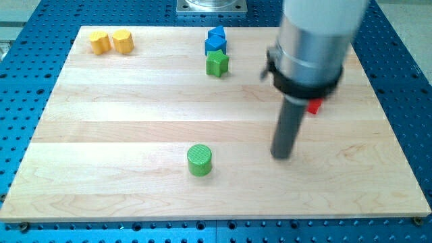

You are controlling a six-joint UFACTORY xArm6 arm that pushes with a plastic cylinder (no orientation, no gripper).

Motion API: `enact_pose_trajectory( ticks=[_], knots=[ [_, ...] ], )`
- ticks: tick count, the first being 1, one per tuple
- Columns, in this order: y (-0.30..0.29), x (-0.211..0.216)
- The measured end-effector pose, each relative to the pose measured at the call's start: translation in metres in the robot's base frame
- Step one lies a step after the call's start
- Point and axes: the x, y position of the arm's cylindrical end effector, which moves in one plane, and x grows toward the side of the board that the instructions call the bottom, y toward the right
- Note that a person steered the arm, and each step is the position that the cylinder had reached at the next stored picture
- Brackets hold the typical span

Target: Slide the green circle diagonal to the green star

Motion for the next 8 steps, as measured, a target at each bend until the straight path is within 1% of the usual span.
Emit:
enact_pose_trajectory(
  ticks=[1,2,3,4,5,7,8],
  knots=[
    [-0.060,0.033],
    [-0.135,0.032],
    [-0.153,-0.002],
    [-0.134,0.024],
    [-0.109,0.009],
    [-0.110,-0.091],
    [-0.109,-0.052]
  ],
)
